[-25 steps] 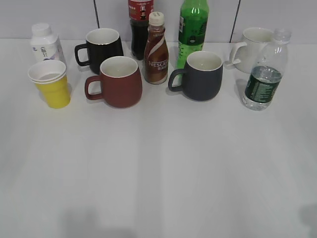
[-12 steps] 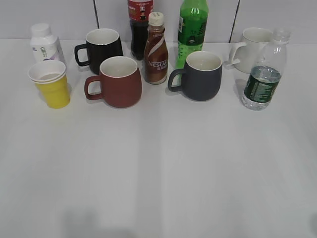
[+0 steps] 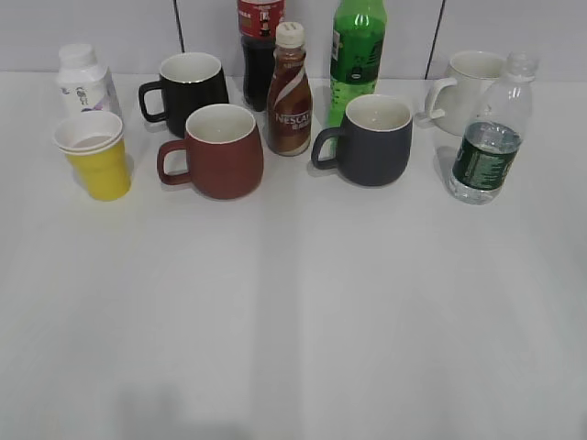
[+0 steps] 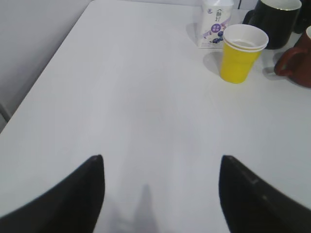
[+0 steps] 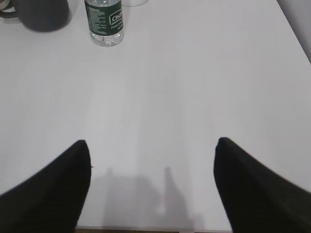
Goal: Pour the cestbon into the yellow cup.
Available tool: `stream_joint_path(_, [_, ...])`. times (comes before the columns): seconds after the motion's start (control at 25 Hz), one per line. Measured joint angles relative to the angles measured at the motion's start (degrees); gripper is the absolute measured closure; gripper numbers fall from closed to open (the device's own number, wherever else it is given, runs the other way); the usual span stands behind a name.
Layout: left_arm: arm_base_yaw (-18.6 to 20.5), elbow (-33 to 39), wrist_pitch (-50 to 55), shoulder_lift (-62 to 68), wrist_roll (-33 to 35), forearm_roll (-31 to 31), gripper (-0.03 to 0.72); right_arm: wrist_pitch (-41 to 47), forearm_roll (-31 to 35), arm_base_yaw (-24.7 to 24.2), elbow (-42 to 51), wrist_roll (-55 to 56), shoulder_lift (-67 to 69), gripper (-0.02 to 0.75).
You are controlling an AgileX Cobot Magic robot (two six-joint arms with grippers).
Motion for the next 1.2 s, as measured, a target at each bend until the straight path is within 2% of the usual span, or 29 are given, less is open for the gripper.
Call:
stream_joint_path(0.28, [0.07,0.00,0.00,-0.04,0.00,0.00,0.129,0.00,0.00,0.00,0.00,0.00,0.00,0.146])
stream_joint_path(0.56, [2.02,0.00,0.00,-0.04,0.00,0.00,0.129,-0.05,0.00,0.00,0.00,0.00,0.00,0.146])
stream_joint_path(1.2, [2.13,0.00,0.00,-0.04,0.00,0.00,0.129,0.02,0.00,0.00,0.00,0.02,0.00,0.148])
